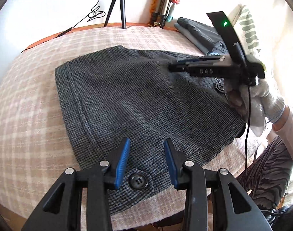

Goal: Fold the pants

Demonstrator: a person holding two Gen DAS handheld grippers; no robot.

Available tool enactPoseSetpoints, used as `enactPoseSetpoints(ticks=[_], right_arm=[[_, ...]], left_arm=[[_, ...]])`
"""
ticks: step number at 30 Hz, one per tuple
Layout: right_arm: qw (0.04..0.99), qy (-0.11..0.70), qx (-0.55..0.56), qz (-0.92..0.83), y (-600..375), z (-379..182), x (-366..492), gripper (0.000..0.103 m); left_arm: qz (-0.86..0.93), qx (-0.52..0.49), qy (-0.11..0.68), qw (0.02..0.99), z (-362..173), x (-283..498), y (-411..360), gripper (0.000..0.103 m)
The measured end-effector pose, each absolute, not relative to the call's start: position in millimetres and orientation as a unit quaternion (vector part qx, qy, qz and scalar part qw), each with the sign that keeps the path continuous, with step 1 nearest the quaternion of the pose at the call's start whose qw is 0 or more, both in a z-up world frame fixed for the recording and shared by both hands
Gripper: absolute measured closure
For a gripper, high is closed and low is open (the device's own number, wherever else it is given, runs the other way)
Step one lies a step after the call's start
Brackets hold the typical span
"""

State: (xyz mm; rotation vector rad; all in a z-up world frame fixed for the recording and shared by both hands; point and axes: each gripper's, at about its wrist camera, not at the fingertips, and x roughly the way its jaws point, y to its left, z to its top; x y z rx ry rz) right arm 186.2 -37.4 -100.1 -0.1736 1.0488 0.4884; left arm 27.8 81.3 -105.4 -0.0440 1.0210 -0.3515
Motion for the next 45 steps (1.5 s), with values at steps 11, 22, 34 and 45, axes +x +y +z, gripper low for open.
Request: enactPoseSetpoints(ticks=[11, 22, 34, 45], right_arm=[[0.865, 0.473, 0.045, 0.161, -140.2, -42.9, 139.5, 0.045], [0.826, 0.507, 0.245, 0.016, -255.1, -61.0, 42.6, 0.041], [0.808, 0.455, 0.373, 0.035, -227.8, -97.6, 25.0, 0.024], [0.825, 0.403, 0.395, -0.011, -220.2, -101.8, 25.3, 0.072]], left_arm=[[-0.172, -0.005, 0.435, 0.884, -66.4, 114.0, 44.6, 0.069], [-0.134, 0.014, 0.498, 0.857, -132.8, 169.5, 28.3, 0.069], [-0.128, -0.002, 0.467, 0.875, -111.1, 167.2, 34.6, 0.069], [-0.103, 0.067, 0.467, 0.876, -129.0, 192.8, -2.5, 0.069]])
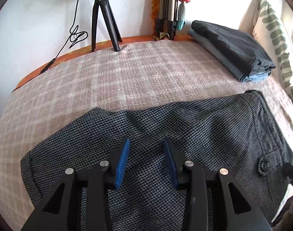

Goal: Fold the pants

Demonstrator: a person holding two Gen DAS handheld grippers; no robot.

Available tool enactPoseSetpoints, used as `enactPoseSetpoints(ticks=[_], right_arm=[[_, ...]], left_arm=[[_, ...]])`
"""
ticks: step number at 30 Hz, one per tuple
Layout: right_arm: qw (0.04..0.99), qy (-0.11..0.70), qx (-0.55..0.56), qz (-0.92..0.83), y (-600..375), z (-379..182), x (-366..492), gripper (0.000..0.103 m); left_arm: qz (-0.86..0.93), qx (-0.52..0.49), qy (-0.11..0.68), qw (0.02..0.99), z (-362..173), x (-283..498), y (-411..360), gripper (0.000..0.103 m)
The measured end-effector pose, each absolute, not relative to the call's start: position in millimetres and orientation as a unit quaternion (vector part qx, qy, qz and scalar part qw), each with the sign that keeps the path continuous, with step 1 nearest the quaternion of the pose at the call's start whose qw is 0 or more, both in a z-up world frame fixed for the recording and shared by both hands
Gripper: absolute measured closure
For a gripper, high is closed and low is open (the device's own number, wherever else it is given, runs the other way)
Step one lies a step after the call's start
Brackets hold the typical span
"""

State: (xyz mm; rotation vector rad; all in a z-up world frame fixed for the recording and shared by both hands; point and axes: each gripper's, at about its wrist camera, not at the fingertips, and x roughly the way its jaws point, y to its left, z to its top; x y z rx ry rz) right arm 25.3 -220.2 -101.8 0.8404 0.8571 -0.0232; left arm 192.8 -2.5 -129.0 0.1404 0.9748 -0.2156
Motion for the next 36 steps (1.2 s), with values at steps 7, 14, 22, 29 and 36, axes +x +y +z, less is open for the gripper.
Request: enactPoseSetpoints(ticks=[7, 14, 22, 29, 36], right_arm=[[0.844, 0.397, 0.36, 0.006, -215.3, -83.4, 29.1, 0.084], [0.873, 0.383, 0.3, 0.024, -198.0, -50.3, 35.8, 0.086], [0.881, 0.374, 0.285, 0.044, -185.8, -28.3, 42.1, 0.087], [0.902, 0.36, 0.228, 0.073, -153.4, -1.7, 49.4, 0.088], [0.918, 0.348, 0.127, 0.14, -84.3, 31.5, 58.1, 0.088]], left_arm=[[-0.098, 0.089, 0.452, 0.882, -128.0, 187.4, -2.5, 0.068], [-0.145, 0.047, 0.443, 0.883, -92.3, 121.0, 5.0, 0.069], [-0.209, 0.061, 0.484, 0.848, -125.2, 67.4, -30.3, 0.068], [-0.199, 0.036, 0.48, 0.854, -116.1, 62.8, -16.5, 0.069], [-0.122, -0.048, 0.44, 0.889, -74.5, 51.2, 80.1, 0.069]])
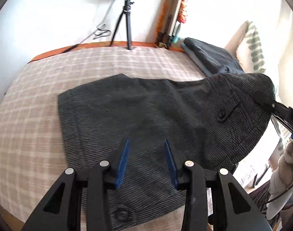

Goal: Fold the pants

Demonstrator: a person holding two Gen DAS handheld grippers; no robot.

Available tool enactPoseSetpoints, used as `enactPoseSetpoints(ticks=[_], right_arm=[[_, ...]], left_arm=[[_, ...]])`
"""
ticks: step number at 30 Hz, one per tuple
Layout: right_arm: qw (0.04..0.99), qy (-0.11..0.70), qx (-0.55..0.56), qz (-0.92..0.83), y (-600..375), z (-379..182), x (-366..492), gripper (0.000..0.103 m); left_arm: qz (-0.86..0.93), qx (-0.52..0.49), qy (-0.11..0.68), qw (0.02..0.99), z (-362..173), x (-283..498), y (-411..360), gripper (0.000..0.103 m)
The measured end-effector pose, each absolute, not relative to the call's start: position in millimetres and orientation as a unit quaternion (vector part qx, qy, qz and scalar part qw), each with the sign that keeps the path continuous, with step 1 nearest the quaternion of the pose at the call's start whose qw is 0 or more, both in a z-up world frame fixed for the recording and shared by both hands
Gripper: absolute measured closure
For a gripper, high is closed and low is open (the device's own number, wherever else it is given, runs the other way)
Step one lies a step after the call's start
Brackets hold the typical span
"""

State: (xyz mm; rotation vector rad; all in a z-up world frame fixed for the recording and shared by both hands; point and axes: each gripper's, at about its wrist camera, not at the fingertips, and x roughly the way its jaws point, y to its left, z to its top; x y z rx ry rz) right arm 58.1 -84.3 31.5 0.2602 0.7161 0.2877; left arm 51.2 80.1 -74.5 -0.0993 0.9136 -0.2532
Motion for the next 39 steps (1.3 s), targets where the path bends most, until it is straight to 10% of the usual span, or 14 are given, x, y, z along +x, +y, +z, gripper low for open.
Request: enactPoseSetpoints(ticks=[24, 34, 39], right_arm=[[0.833, 0.373, -0.228, 0.338, 156.7, -44.7, 16.7, 0.089], [0.818, 0.361, -0.089, 0.438, 84.7, 11.9, 10.3, 0.042], [0.852, 0.377, -0.004, 0.363, 7.3, 15.8, 59.2, 0.037]], left_arm=[[0.002, -0.146, 0.386, 0.911, -55.9, 31.7, 233.2, 0.069], [-0.038, -0.119, 0.392, 0.912, -53.9, 36.4, 198.5, 0.068], [-0.079, -0.103, 0.407, 0.904, -57.9, 36.7, 166.6, 0.069]])
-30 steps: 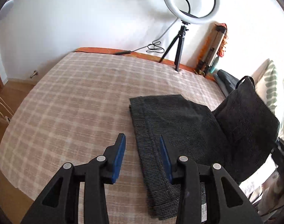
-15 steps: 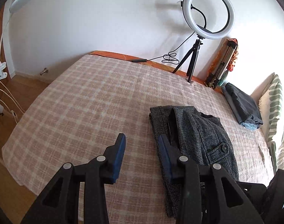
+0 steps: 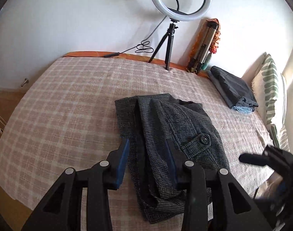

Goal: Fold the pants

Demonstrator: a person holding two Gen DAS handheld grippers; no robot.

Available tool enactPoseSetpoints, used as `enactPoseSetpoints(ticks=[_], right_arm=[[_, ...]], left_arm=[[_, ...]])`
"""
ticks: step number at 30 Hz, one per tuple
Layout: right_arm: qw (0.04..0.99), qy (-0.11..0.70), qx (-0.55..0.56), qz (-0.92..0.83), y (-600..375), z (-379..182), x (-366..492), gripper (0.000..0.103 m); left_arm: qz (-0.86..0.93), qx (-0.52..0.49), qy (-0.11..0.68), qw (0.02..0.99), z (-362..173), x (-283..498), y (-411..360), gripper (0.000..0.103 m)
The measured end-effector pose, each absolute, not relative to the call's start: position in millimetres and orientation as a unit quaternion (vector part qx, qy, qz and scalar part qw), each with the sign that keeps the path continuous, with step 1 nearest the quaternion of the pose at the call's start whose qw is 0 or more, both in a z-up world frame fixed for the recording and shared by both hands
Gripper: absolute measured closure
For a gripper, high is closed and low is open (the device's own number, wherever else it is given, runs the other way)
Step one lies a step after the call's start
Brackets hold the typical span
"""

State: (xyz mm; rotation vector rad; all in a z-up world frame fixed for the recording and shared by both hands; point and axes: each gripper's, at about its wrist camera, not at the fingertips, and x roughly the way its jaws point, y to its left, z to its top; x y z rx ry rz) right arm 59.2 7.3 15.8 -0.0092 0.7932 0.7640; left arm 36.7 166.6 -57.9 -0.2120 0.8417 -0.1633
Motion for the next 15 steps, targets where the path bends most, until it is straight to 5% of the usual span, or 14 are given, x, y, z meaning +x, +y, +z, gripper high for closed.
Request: enactPoseSetpoints(ticks=[13, 14, 15], right_arm=[[0.806, 0.512, 0.171, 0.243, -52.6, -77.7, 228.0, 0.037], [0.8, 0.519, 0.182, 0.241, -51.5, -84.5, 233.6, 0.041], [0.794, 0.522, 0.193, 0.246, -51.5, -90.0, 237.7, 0.055]], left_arm=[[-0.123, -0.075, 0.472, 0.87, -91.9, 34.1, 125.6, 0.069], [-0.123, -0.08, 0.475, 0.868, -94.1, 32.8, 128.0, 0.069], [-0.123, -0.084, 0.476, 0.867, -95.9, 31.0, 130.1, 0.069]])
